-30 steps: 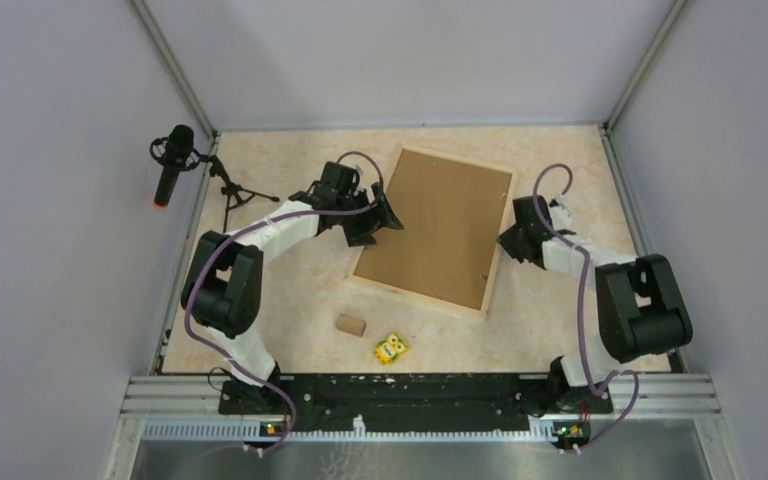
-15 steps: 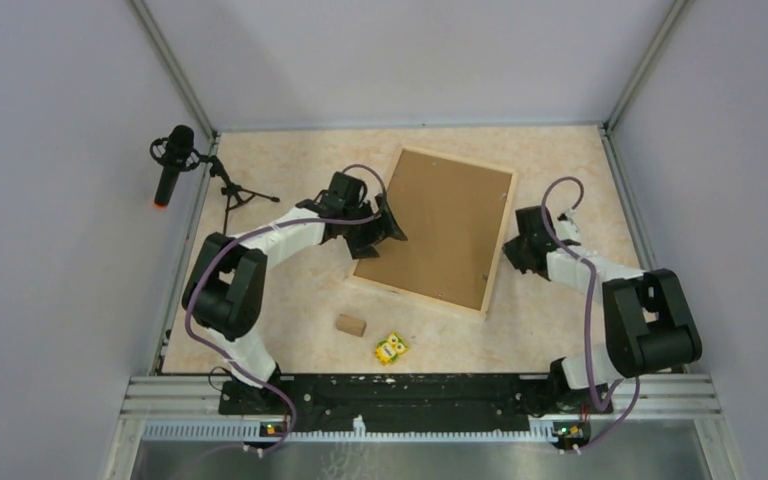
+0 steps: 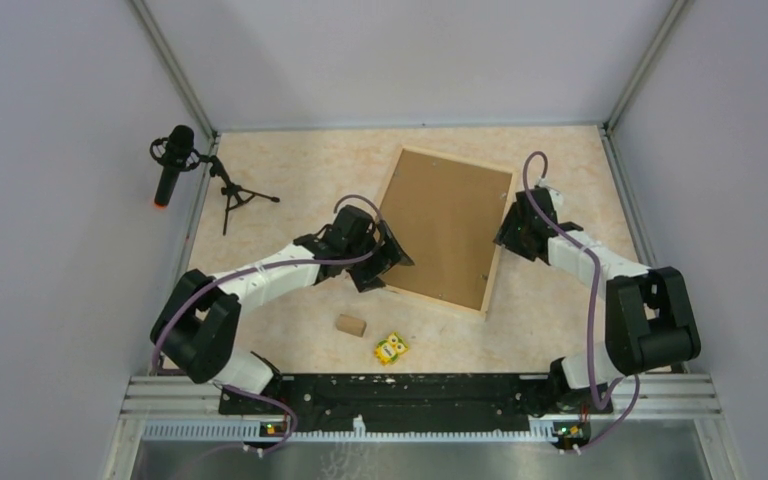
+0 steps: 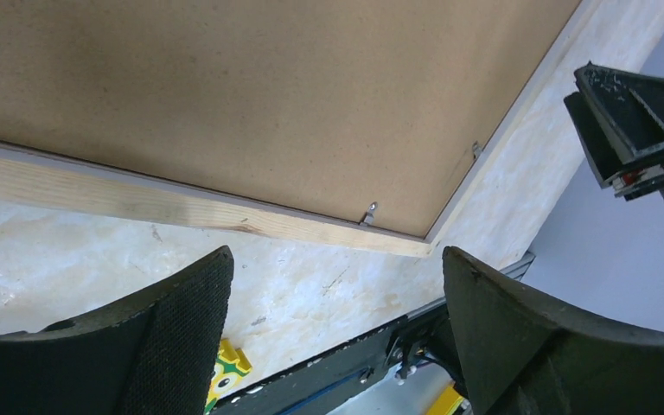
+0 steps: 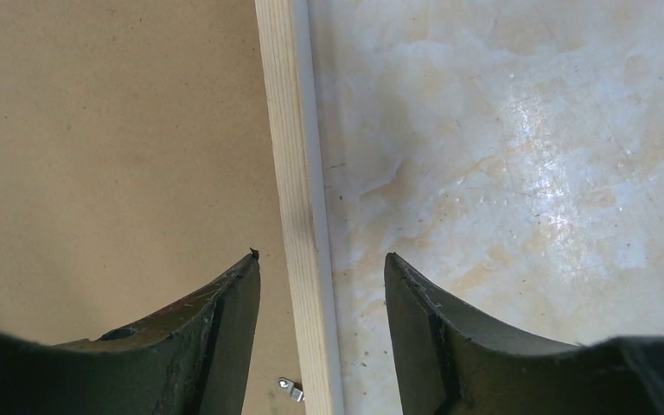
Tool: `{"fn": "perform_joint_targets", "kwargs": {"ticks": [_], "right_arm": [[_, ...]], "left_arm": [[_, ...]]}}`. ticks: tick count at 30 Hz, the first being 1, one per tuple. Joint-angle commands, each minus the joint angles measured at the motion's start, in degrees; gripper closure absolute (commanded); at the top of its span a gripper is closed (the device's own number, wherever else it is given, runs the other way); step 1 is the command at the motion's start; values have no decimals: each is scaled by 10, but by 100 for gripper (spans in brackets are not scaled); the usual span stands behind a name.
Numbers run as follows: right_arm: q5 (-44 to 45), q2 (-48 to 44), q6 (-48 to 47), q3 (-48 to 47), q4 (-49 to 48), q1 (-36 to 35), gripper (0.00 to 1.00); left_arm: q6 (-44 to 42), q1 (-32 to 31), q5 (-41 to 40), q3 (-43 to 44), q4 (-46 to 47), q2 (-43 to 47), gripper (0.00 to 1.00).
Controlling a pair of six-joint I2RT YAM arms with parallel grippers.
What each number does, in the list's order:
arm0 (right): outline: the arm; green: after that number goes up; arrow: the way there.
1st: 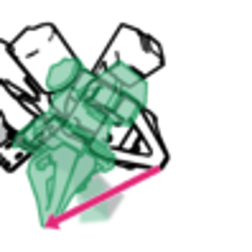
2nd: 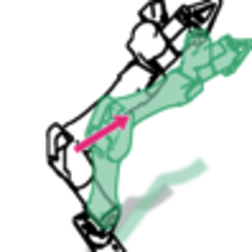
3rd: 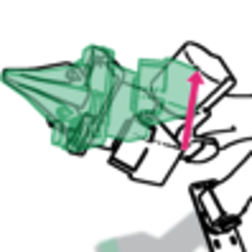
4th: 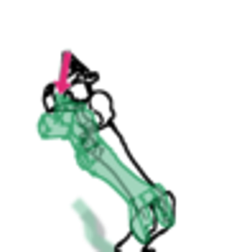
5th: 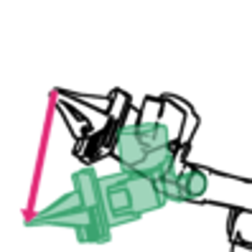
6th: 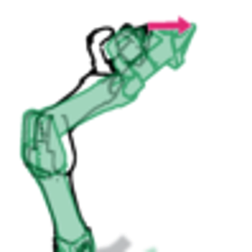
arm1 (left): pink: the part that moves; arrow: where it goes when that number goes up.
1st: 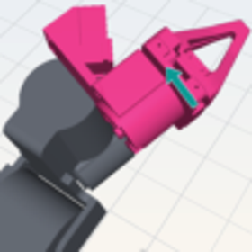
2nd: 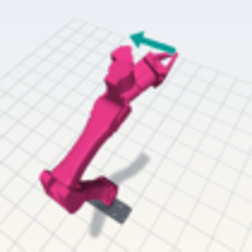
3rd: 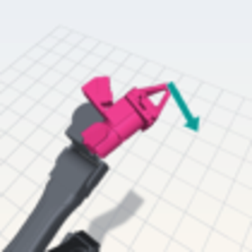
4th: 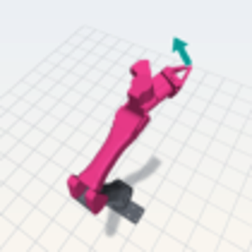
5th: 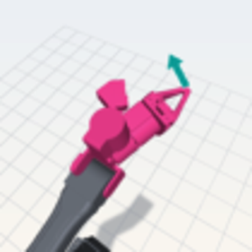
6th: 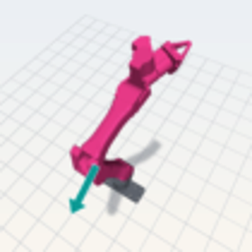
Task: Put the photo into the frame
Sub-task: Adjust the photo frame at the center of the board.
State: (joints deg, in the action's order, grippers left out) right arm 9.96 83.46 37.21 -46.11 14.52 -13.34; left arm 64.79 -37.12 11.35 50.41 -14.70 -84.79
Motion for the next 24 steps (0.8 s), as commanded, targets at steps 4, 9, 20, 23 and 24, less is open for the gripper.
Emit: {"fn": "perform_joint_targets", "kwargs": {"ticks": [4,9,20,23,24], "right_arm": [[-13,9,-36,-18,0,3,46],[-14,10,-33,-8,-7,3,46],[18,-21,-53,-9,18,3,35],[36,-28,-68,-29,43,4,22],[46,-28,-71,-37,53,5,18]], "left_arm": [[73,0,-14,-14,-9,-25,9],[76,7,-26,-4,-31,-50,10],[46,45,-60,39,-81,-118,33],[13,46,-84,65,-112,-141,41],[-1,47,-96,79,-122,-152,46]]}}
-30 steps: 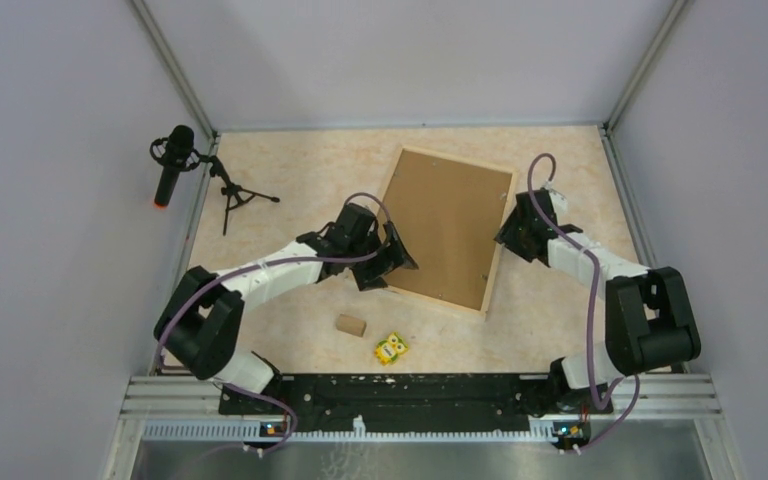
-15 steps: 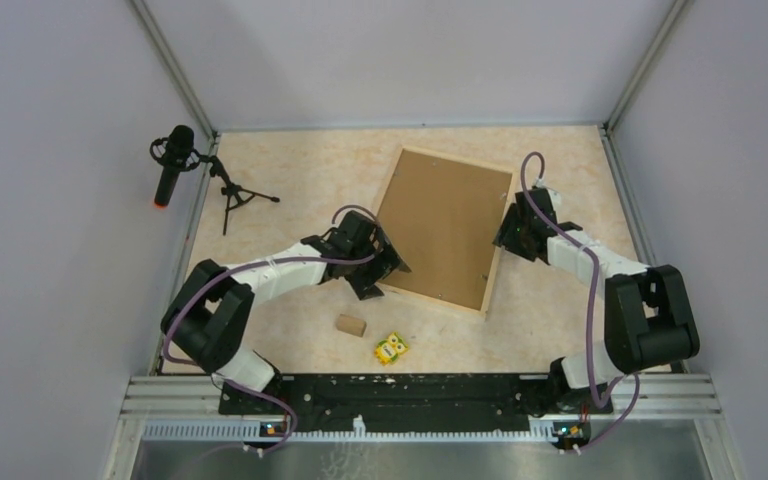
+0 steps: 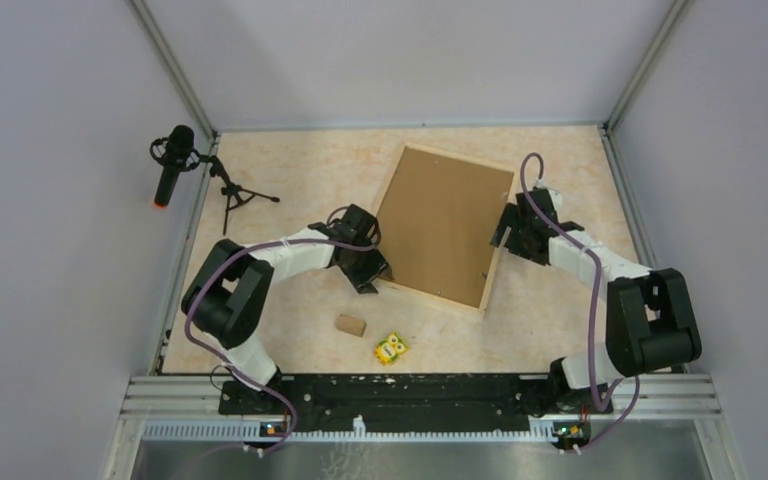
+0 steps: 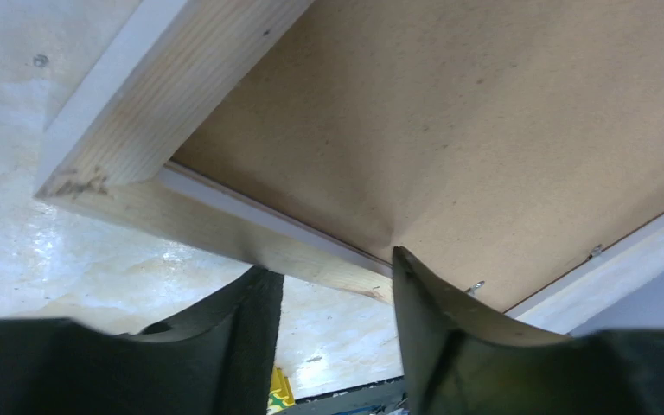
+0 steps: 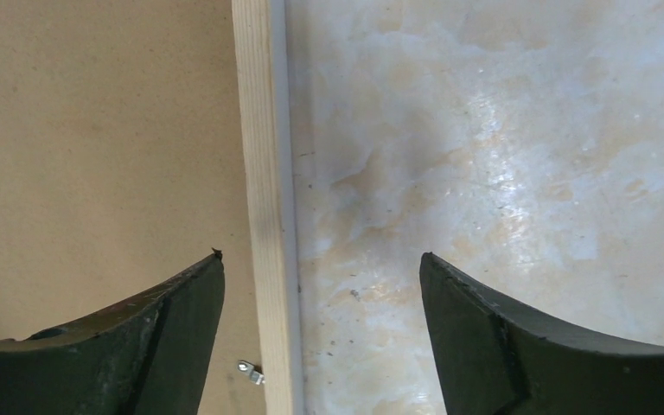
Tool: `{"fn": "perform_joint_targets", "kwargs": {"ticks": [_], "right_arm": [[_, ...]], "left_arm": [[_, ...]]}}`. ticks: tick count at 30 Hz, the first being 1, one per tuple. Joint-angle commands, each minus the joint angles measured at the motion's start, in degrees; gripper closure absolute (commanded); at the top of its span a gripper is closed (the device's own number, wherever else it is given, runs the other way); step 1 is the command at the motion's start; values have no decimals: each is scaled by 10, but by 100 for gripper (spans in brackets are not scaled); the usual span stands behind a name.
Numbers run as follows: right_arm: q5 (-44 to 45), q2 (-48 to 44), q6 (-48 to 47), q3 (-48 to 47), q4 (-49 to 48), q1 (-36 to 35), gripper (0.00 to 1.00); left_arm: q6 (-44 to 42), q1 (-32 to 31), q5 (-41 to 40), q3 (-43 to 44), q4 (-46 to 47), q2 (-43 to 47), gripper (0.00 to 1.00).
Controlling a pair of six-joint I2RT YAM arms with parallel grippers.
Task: Put the photo into the frame
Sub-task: Adjust the photo frame at the center of the board.
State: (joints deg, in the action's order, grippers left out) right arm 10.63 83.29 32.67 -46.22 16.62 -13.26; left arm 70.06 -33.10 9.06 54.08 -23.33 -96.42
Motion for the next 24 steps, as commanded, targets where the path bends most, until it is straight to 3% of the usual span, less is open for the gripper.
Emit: {"fn": "perform_joint_targets", "kwargs": {"ticks": [1,5,10,16,21,24], "right_arm": [[45,-26,-29,-44,41,8,14],[22,-15,-35,-74,51,42,10],[-55,51,-19,-135,45,95,12],[-78,157,3,-239,111,130,20],[8,132,14,-201,119,131,20],[-8,113,17,-161,71,166,22]], "left_arm": [[-72,6,-82,55,-47,-45,50],[-121,6,-126,110,-88,-84,70],[-135,5,-121,102,-76,-87,83],[-137,4,-123,108,-84,-92,84],[-131,5,-111,109,-88,-94,84],[-124,6,-103,106,-88,-94,84]]}}
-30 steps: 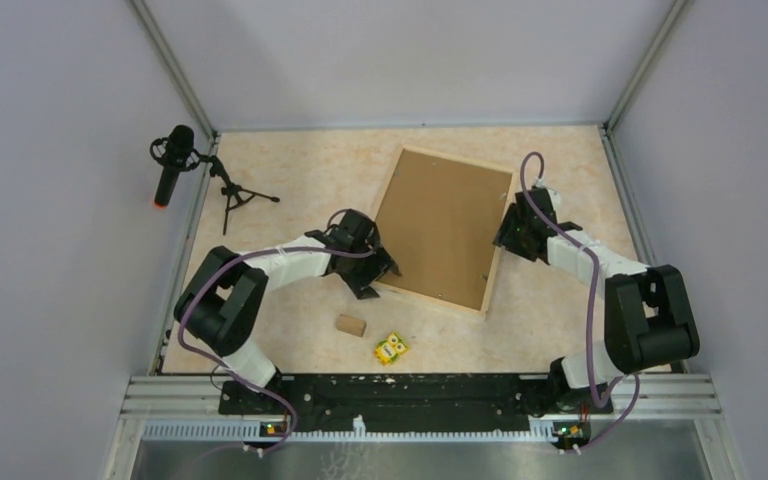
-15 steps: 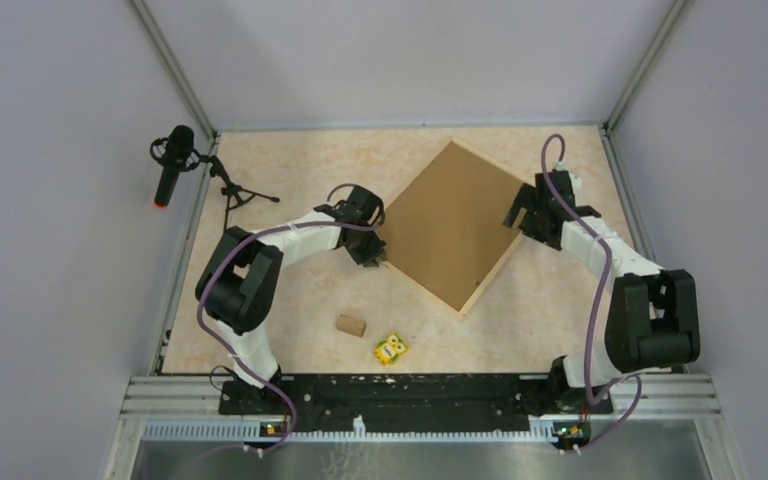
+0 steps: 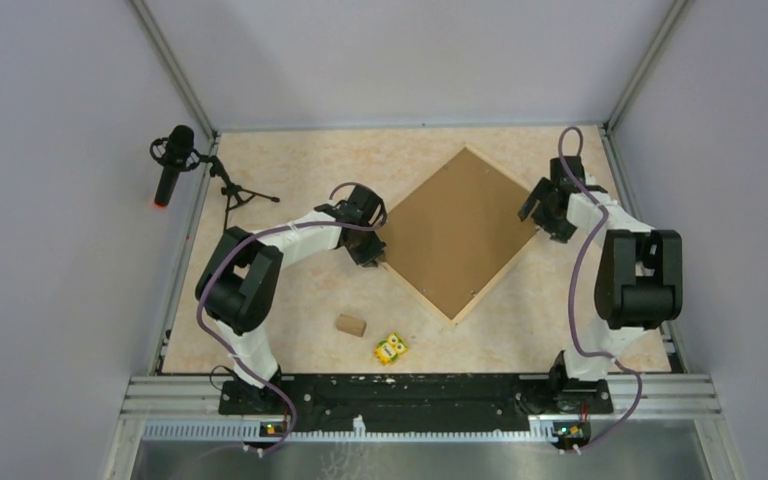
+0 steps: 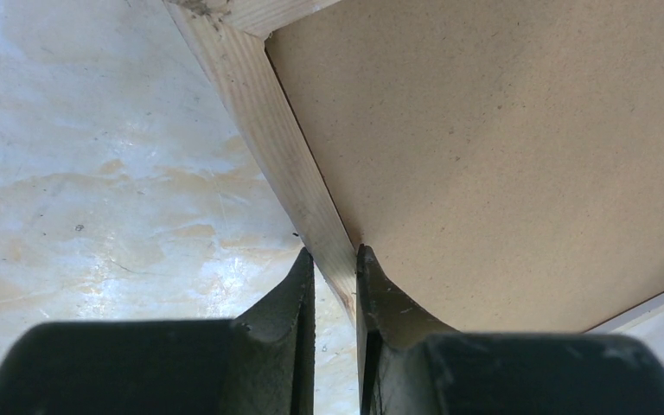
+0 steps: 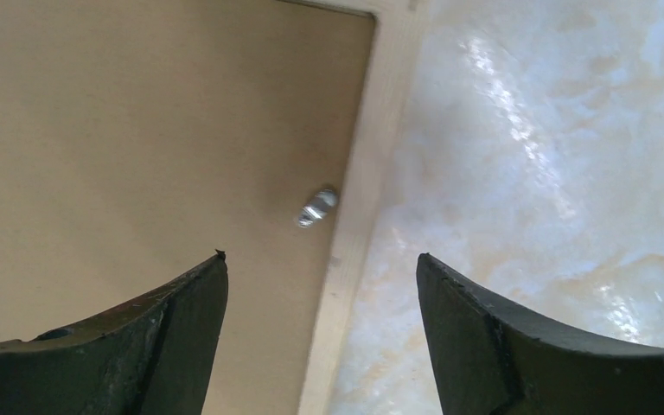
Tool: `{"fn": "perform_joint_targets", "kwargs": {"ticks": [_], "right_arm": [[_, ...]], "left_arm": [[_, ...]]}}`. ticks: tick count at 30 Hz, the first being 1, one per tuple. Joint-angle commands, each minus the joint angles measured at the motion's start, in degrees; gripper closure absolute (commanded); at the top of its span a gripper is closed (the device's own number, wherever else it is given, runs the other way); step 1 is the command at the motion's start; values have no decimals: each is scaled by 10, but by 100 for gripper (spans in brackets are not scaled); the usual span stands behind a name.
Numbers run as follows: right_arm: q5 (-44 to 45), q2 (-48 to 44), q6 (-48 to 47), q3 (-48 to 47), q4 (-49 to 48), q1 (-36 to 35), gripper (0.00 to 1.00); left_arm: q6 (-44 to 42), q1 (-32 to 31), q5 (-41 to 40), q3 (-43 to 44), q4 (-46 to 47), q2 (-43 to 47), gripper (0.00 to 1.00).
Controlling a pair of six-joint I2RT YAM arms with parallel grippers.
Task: Put the photo into the frame
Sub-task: Adjust the photo frame at the center of the board, then install the photo frame at the center of the board.
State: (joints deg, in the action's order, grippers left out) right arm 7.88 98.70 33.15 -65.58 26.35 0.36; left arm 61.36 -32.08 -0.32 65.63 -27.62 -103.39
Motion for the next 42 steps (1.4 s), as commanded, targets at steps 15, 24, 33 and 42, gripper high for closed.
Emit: {"fn": "perform_joint_targets", "kwargs": {"ticks": [15,24,33,42], "right_arm": [[-11,25,18,4,-39,54,37],[-11,45,20,-3,-33,54,32],[-6,29,29,27,-27,54,56],[-42,30,4,31,-32,54,66]], "left_arm": [[-30,-3,0,-18,-38,-19,86],[-29,-3,22,-21,-32,-16,89],[-28,-2,25,-22,-32,-13,90],[-30,-1,25,-22,-30,-12,90]]}}
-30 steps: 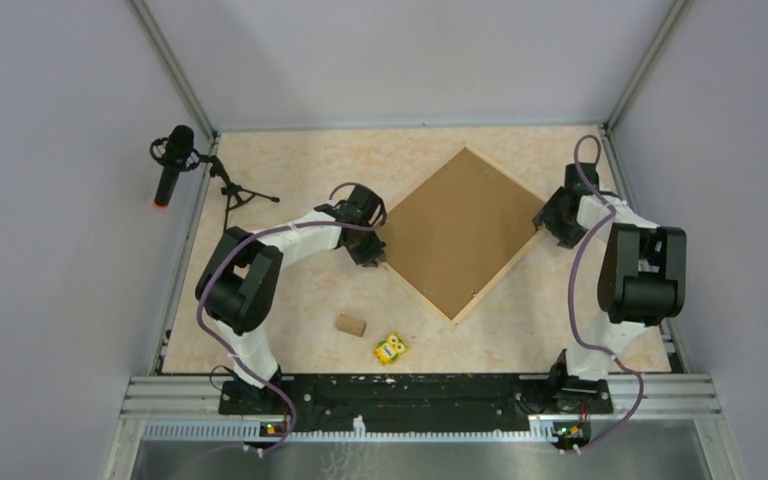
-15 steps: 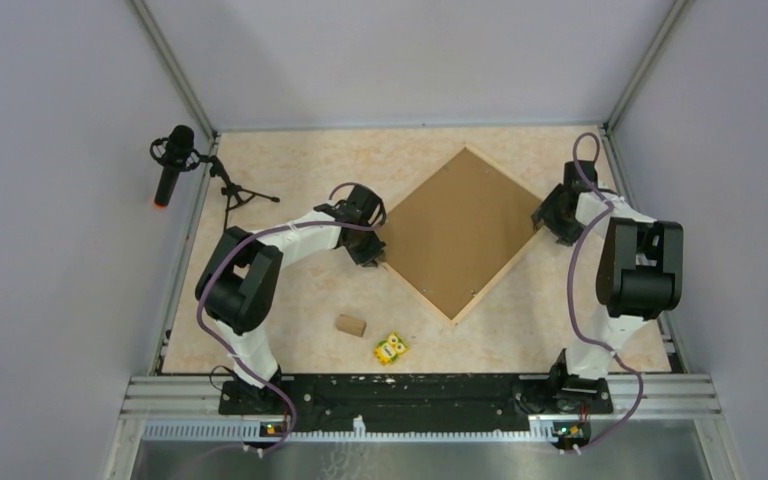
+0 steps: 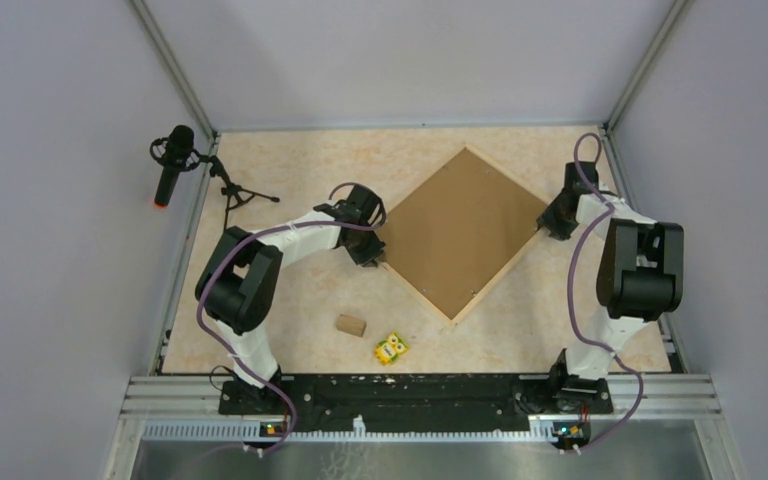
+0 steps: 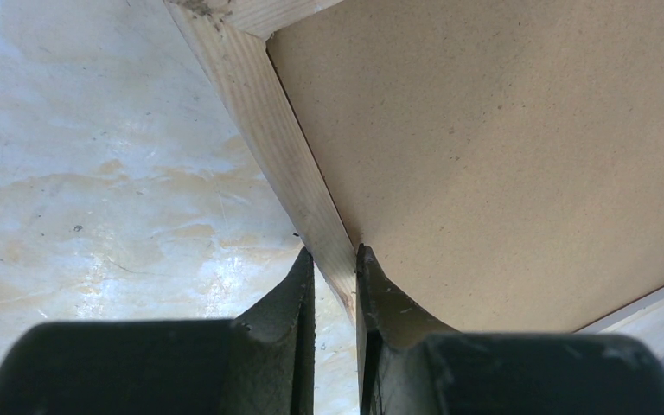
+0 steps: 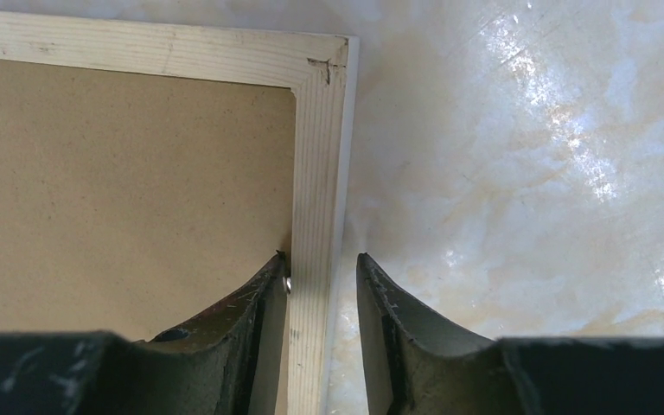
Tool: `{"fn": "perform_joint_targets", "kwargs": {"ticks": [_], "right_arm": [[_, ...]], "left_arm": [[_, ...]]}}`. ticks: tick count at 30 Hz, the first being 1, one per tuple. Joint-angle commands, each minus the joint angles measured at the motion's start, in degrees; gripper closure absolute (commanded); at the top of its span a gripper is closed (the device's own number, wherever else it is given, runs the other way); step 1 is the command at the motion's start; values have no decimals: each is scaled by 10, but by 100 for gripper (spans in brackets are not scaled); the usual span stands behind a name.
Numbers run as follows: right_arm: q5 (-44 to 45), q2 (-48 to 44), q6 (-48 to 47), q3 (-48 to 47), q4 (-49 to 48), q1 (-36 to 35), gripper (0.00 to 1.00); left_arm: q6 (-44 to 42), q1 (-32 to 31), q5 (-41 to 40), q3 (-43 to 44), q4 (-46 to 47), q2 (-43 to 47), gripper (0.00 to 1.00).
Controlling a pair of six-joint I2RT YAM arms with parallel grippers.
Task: Put the photo into the frame
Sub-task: Install the photo frame at the center of the board.
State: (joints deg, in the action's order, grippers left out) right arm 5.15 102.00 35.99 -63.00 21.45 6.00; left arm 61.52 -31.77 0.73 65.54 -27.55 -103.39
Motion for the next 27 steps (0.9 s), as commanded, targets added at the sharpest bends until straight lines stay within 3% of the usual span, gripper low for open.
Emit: {"fn": "perform_joint_targets", "kwargs": {"ticks": [1,9,15,21,27], "right_arm": [[-15,1,-27,3,20,-3,66],[-34,25,-71,-3,43,-3,61],[-43,15,-77,24,39,-3,76],[-43,-2,-79,29,38,-3,98],[-50,-17,-86,29,34,-3,100]], "left_arm": [[-31,-4,15,-21,-30,-12,90],[-33,-4,25,-20,-27,-12,90],[-34,-3,29,-20,-26,-10,91],[-37,-2,30,-21,-22,-8,91],[-49,7,36,-20,-8,-14,93]]}}
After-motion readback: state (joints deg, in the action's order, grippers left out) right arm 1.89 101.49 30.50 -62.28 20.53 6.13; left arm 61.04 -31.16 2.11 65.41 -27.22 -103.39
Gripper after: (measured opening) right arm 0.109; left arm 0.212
